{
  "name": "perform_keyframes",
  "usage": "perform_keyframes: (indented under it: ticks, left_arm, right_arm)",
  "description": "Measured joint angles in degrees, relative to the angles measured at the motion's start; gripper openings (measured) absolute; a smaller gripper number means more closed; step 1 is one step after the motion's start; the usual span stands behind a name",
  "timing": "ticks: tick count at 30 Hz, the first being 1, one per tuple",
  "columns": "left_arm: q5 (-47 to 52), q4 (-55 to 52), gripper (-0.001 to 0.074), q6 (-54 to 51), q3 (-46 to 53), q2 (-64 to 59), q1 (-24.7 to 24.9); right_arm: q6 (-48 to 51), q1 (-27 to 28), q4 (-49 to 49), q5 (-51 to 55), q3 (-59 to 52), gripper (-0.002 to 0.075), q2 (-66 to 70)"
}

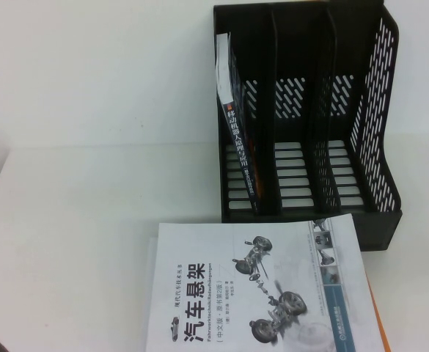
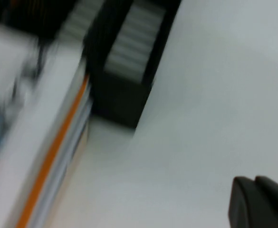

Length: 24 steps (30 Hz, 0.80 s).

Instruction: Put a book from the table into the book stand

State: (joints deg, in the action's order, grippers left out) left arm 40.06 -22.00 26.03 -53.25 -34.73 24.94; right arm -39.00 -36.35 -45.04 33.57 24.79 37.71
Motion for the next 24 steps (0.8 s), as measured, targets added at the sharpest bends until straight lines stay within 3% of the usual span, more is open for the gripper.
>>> perform_keyframes:
  ticks: [4,10,18,24]
  left_arm:
    - [-8.46,-0.54,0.0,0.0,10.39,4.21,0.0]
    - [-20.5,-0.76,0.0,0.0,21.55,7.08,0.0]
    - [-22.74,-0.6,0.0,1.05,24.08,7.22,0.0]
    - [-21.59,-0.6,0.0,1.05,24.08,7.22,0.0]
  right_arm:
    - [-10.44,0.0,-6.4,-1.62,0.0,-0.0001,-8.81]
    - [-13.9,0.0,-5.42,-2.52,-2.58,-0.0001,-22.12]
    - [-14.91,0.0,7.7,5.53,-7.5,-0.0001,-34.37]
    - [-16.48,0.0,9.49,8.0,-7.64,-0.0001,-35.48]
